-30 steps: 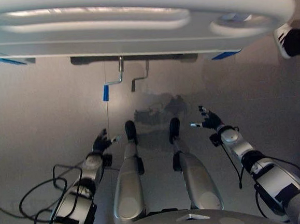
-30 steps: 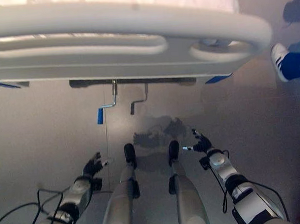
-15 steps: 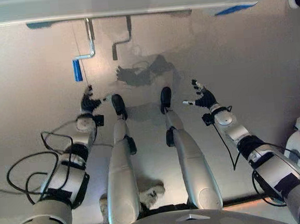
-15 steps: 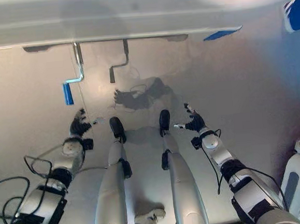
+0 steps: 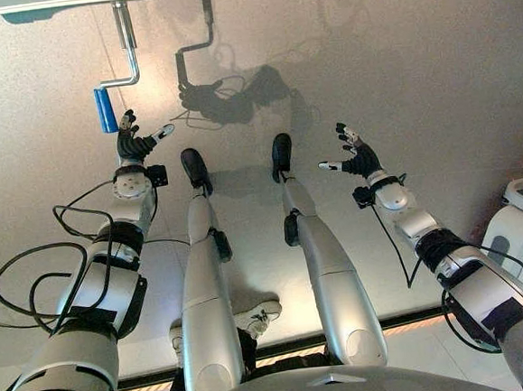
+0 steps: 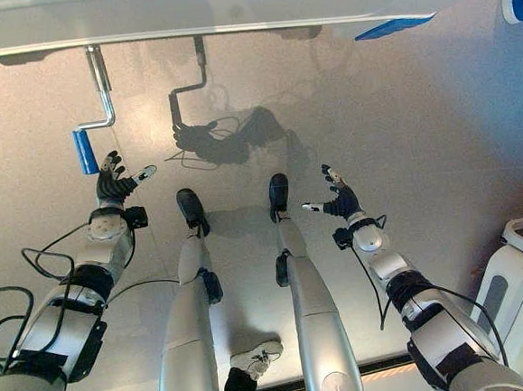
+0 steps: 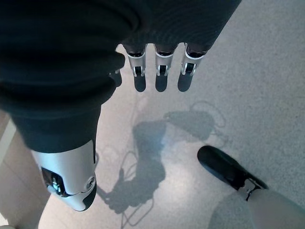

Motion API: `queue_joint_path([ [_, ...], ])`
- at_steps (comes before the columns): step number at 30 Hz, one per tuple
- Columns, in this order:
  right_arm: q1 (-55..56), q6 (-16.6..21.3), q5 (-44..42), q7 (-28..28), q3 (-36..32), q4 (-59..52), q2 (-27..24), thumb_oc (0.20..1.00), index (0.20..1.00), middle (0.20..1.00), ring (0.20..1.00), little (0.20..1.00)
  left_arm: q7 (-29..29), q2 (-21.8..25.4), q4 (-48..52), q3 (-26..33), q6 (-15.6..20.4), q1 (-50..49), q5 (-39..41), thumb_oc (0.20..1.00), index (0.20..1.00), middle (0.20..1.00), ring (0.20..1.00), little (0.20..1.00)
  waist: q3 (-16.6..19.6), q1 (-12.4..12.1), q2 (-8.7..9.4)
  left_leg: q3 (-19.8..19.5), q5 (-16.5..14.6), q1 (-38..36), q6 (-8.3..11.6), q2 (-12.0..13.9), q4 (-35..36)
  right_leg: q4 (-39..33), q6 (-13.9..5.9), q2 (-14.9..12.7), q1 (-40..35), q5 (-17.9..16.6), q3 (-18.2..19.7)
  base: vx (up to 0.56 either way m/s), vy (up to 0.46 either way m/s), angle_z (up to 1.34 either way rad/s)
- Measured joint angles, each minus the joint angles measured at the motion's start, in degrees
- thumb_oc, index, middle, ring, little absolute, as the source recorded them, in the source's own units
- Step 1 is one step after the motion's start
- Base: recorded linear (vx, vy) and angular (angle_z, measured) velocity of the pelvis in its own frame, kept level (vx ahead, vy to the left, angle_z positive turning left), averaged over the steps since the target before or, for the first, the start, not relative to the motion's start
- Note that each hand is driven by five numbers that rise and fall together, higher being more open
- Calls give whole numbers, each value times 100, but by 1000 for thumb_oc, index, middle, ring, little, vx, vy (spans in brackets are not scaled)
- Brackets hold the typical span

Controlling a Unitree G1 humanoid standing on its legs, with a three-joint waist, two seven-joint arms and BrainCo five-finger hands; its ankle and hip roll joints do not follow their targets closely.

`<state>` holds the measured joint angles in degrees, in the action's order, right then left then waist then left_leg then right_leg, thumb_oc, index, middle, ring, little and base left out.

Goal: Raise the hospital bed

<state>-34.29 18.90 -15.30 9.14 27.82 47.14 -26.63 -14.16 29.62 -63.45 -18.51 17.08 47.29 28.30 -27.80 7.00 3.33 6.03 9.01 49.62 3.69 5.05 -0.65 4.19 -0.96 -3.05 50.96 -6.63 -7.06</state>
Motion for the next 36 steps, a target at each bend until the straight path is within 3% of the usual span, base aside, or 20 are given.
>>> queue_joint_path([
  [15,23,68,-12,-119,-44,-207,-151,1000,1000,1000,1000,1000,5,120,-79,33,-3,3,73,1000,1000,1000,1000,1000,0,-3,1,-16,17,103,-1,1,1,1,6,2,91,-4,-12,0,0,0],
  [28,60,110,-15,-123,-160,-249,-155,1000,1000,1000,1000,1000,180,440,-425,643,-31,-326,294,1000,1000,1000,1000,1000,0,-10,1,-14,20,107,2,7,0,2,6,3,99,-5,-10,0,0,0],
  [36,92,111,-20,-166,-258,-360,-235,1000,1000,1000,1000,1000,259,522,-429,636,-45,-389,424,1000,1000,1000,1000,1000,0,-23,0,-18,24,110,3,5,1,2,7,2,99,-6,-12,0,0,0],
])
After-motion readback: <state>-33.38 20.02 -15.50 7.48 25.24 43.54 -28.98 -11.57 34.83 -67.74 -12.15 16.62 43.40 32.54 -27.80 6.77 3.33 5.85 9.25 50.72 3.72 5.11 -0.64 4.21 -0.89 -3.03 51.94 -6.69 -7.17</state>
